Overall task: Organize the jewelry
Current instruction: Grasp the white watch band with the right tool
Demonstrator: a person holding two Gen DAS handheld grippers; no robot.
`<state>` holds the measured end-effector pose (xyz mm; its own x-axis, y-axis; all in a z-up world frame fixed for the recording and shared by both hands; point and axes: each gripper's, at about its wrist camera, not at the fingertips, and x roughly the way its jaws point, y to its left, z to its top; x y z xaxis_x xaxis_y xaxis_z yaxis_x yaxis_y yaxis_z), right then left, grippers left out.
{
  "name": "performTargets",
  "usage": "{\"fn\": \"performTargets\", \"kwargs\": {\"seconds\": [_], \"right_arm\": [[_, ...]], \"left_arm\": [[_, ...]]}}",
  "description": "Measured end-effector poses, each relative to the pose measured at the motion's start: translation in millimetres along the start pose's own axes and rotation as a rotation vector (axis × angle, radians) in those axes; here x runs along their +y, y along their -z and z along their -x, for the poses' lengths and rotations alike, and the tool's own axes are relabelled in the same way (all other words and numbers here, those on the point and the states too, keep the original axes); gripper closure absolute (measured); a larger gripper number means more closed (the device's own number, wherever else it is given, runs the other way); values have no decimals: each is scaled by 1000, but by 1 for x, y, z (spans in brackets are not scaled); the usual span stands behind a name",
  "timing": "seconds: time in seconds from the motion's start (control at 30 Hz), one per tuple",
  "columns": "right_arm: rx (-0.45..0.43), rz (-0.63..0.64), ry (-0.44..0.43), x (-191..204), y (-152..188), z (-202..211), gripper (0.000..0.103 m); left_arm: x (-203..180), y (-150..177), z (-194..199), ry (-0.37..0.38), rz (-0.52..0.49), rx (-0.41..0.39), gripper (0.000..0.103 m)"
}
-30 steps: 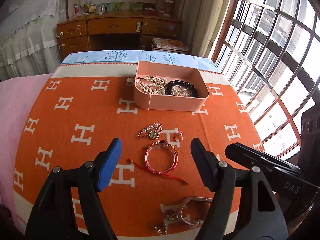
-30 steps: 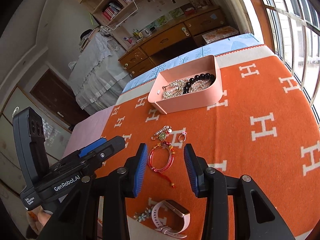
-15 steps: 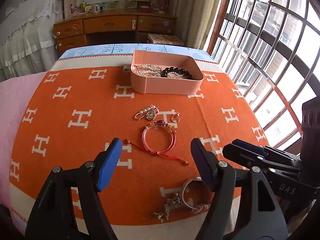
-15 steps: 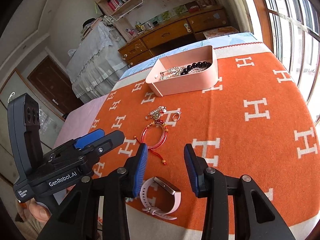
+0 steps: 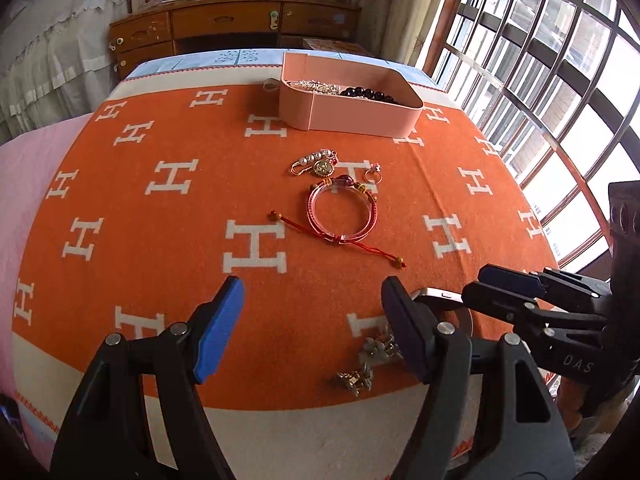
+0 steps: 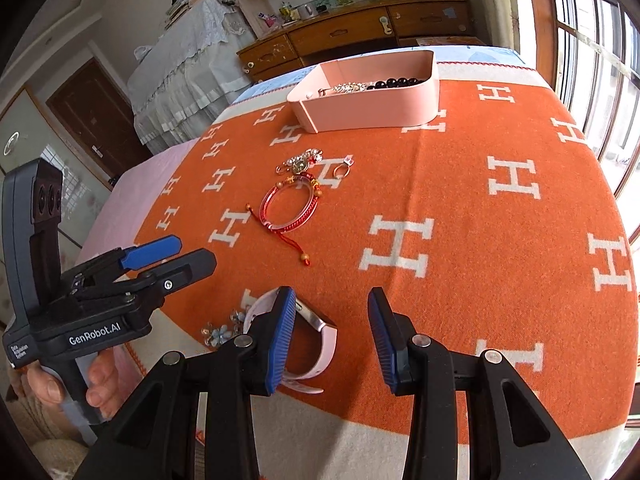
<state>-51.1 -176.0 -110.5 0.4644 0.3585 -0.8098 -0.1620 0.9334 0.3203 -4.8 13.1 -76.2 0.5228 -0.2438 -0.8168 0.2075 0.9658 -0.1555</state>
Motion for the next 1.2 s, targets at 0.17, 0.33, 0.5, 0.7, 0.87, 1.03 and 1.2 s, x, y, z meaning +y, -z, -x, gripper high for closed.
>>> {"fn": "performTargets", "kwargs": {"seconds": [0.17,0.33,0.5,0.7,0.87,1.03,1.2], "right_arm": [[29,26,-7,5,11,1,65],[3,47,-42,9,15,11,65],[-16,179,-92,33,20,20,65],[47,321,-108,57,31,6,65],[90,390,-43,62,41,-11,65],[95,405,-12,60,41,-16,83],[64,340,43,48,33,-15,87]], "left_arm": [[4,4,-3,4,3,12,34],[7,7,-6,0,11,23,34],[10,7,-4,-7,18,16,34],[16,6,-5,-7,36,22,34],[19,4,-7,-9,42,27,34],[17,-1,-11,-6,39,36,34],[12,-12,-15,-9,20,26,34]]}}
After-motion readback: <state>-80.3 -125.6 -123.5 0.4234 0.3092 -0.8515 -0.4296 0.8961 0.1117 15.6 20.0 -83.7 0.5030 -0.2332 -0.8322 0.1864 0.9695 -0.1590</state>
